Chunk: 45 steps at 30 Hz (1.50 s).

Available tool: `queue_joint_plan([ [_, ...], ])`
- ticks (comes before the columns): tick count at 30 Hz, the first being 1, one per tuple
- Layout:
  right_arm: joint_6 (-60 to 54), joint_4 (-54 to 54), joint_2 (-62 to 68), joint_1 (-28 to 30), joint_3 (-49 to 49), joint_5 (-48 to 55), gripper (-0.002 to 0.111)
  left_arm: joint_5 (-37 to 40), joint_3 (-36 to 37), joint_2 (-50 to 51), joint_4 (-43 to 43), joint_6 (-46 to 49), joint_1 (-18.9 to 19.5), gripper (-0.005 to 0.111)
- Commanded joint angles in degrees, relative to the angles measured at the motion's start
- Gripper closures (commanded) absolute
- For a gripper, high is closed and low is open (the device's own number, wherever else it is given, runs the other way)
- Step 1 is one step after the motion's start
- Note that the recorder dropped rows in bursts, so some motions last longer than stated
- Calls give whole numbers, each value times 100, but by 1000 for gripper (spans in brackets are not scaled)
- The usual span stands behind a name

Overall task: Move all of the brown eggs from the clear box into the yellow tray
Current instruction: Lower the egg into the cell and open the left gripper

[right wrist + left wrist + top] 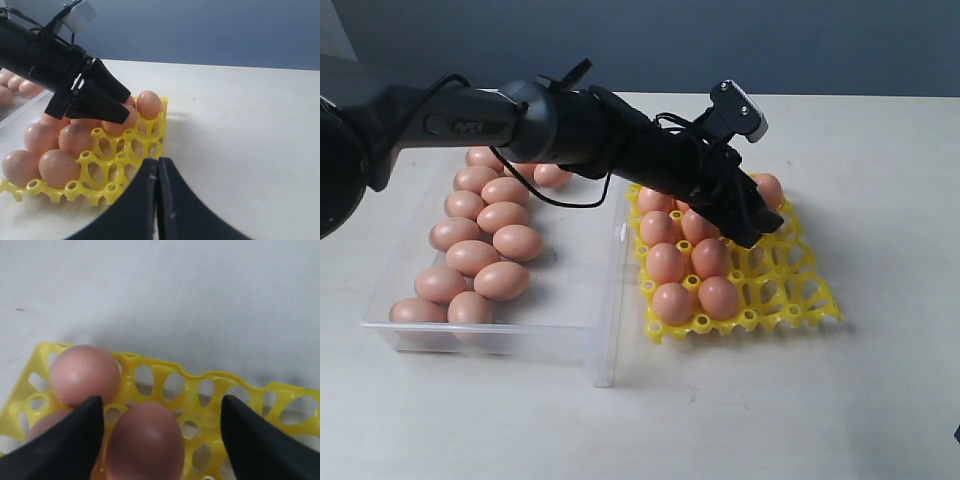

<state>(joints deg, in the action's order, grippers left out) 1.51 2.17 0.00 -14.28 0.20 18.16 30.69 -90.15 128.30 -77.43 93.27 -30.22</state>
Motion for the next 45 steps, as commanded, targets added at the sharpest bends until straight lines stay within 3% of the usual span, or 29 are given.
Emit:
queue_joint_plan([
  [1, -1, -14, 0, -8, -20, -68, 107, -33, 3, -8, -38, -31, -14, 35],
  [6, -1, -14, 0, -8, -20, -68, 107, -33, 3, -181, -38, -31, -14, 36],
  [8, -1, -14, 0, -8, -20, -68, 107, -22, 3, -337, -38, -31, -14, 43],
  [12, -1, -14, 0, -8, -20, -68, 107, 237, 3, -632, -366, -31, -51, 89],
  [14, -1, -14, 0, -8, -20, -68, 107, 307, 3, -632, -326, -52, -106, 106],
  [17, -1, -14, 0, -8, -20, -68, 107, -199, -104, -574, 834, -1159, -457, 106],
  [19, -1, -14, 0, -8, -20, -68, 107, -378, -563, -451, 3013, -3169, -750, 106],
  [20, -1, -14, 0, -8, -20, -68, 107, -180, -1042, -292, 4431, -4865, -889, 106],
  [22, -1, -14, 0, -8, -20, -68, 107, 579, -1814, 69, 5596, -6140, -936, 106],
  [26, -1, -14, 0, -8, -20, -68, 107, 1287, -2569, 555, 5646, -6439, -936, 106],
  [37, -1, -14, 0, -8, -20, -68, 107, 1309, -2585, 663, 6642, -6706, -936, 106],
  [45, -1, -14, 0, -8, -20, -68, 107, 1399, -2585, 531, 6676, -6725, -936, 106],
])
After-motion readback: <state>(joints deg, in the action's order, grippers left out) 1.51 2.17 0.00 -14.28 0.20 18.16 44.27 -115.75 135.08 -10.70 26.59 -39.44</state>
